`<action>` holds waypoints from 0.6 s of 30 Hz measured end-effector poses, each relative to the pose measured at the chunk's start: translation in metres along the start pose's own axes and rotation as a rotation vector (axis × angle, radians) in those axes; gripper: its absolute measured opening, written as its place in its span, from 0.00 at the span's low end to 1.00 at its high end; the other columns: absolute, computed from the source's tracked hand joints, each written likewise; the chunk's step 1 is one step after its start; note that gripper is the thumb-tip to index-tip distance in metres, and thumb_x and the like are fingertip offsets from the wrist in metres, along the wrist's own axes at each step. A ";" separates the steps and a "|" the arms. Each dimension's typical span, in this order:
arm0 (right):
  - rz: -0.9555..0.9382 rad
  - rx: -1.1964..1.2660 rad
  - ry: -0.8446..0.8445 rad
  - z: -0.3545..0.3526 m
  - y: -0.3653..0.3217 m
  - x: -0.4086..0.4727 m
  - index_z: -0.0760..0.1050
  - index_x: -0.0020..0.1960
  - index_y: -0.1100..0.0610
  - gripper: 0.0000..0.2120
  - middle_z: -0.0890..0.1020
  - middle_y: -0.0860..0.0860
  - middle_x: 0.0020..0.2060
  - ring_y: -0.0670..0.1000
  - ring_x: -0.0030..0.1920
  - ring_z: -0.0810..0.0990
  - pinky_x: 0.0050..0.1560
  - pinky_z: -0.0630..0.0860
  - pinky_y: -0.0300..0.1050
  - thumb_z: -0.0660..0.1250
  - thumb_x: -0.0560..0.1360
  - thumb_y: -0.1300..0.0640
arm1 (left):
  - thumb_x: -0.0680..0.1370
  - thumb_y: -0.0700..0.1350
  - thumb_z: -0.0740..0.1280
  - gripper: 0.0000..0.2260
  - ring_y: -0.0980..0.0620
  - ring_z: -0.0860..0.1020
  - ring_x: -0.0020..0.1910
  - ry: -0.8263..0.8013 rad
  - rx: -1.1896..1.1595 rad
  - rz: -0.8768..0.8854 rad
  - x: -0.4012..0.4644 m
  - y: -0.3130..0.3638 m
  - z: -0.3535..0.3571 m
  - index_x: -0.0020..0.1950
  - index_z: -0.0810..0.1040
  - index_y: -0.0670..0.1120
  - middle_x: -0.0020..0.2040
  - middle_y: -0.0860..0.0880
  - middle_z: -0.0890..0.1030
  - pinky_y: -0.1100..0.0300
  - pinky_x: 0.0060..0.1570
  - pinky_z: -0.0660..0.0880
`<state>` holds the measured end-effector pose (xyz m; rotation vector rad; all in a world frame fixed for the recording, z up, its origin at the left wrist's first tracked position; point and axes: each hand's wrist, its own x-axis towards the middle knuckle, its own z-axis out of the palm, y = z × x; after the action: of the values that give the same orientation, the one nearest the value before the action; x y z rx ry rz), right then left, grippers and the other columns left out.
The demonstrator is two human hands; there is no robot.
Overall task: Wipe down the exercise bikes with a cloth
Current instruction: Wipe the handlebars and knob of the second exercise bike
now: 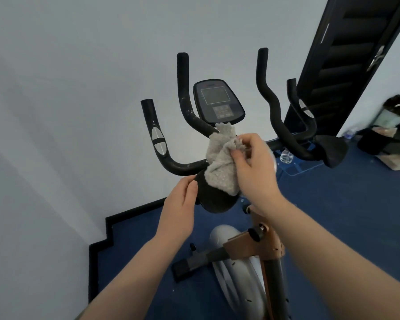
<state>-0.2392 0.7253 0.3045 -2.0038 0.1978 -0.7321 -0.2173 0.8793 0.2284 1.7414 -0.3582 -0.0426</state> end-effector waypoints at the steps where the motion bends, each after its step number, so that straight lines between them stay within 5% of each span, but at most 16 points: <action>1: -0.014 0.019 -0.014 0.005 0.002 -0.006 0.70 0.52 0.51 0.05 0.76 0.41 0.44 0.36 0.44 0.75 0.43 0.71 0.28 0.63 0.77 0.59 | 0.82 0.51 0.55 0.12 0.65 0.77 0.54 0.000 0.008 0.002 0.000 -0.001 0.000 0.59 0.76 0.57 0.53 0.62 0.81 0.64 0.53 0.72; 3: -0.150 -0.126 -0.095 0.008 0.013 -0.020 0.72 0.52 0.53 0.08 0.76 0.45 0.47 0.41 0.45 0.75 0.47 0.69 0.30 0.63 0.76 0.64 | 0.82 0.52 0.55 0.12 0.66 0.77 0.55 0.000 0.020 0.006 -0.001 -0.001 0.000 0.59 0.76 0.58 0.53 0.64 0.81 0.65 0.52 0.71; 6: -0.455 -0.536 -0.155 0.003 0.029 -0.031 0.79 0.51 0.55 0.11 0.78 0.50 0.48 0.49 0.46 0.77 0.52 0.66 0.46 0.66 0.71 0.65 | 0.82 0.52 0.55 0.12 0.67 0.76 0.56 0.010 0.009 0.017 -0.002 -0.002 0.001 0.60 0.76 0.59 0.54 0.65 0.80 0.68 0.52 0.70; 12: -0.463 -0.677 -0.557 -0.013 0.023 -0.028 0.69 0.69 0.49 0.27 0.71 0.48 0.67 0.49 0.64 0.68 0.61 0.59 0.44 0.65 0.71 0.42 | 0.82 0.52 0.55 0.12 0.66 0.76 0.55 0.014 -0.006 0.017 -0.001 -0.003 0.004 0.59 0.76 0.60 0.54 0.65 0.80 0.71 0.51 0.71; 18: -0.501 -0.662 -0.486 -0.002 0.018 -0.035 0.78 0.59 0.58 0.17 0.80 0.53 0.55 0.56 0.51 0.74 0.55 0.71 0.47 0.70 0.71 0.61 | 0.82 0.52 0.54 0.12 0.65 0.77 0.53 0.027 -0.024 0.026 -0.002 -0.004 0.006 0.59 0.76 0.58 0.52 0.64 0.80 0.74 0.49 0.71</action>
<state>-0.2659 0.7293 0.2758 -2.8508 -0.4180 -0.4808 -0.2195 0.8749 0.2229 1.7114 -0.3588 -0.0045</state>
